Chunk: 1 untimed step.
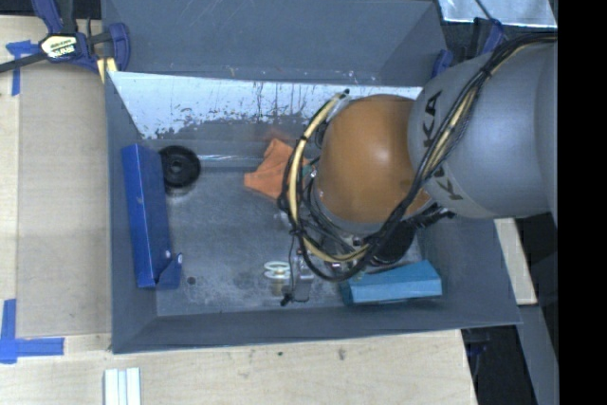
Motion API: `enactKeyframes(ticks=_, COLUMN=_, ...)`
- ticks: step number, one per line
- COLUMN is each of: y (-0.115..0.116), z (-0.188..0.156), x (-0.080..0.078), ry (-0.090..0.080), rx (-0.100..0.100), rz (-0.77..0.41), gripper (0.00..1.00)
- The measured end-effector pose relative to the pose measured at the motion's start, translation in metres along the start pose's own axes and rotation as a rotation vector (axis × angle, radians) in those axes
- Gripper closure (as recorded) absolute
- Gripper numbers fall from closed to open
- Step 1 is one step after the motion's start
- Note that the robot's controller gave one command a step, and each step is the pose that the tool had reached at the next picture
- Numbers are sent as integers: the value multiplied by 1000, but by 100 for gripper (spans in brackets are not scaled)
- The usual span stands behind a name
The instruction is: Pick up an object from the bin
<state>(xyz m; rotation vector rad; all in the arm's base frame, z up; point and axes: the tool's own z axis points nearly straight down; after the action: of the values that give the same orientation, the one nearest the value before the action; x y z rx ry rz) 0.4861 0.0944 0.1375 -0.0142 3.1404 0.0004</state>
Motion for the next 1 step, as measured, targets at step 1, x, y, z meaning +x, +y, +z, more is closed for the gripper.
enactKeyframes(ticks=1, y=-3, z=71, x=-3, ry=2, rx=0, rz=-88, gripper=0)
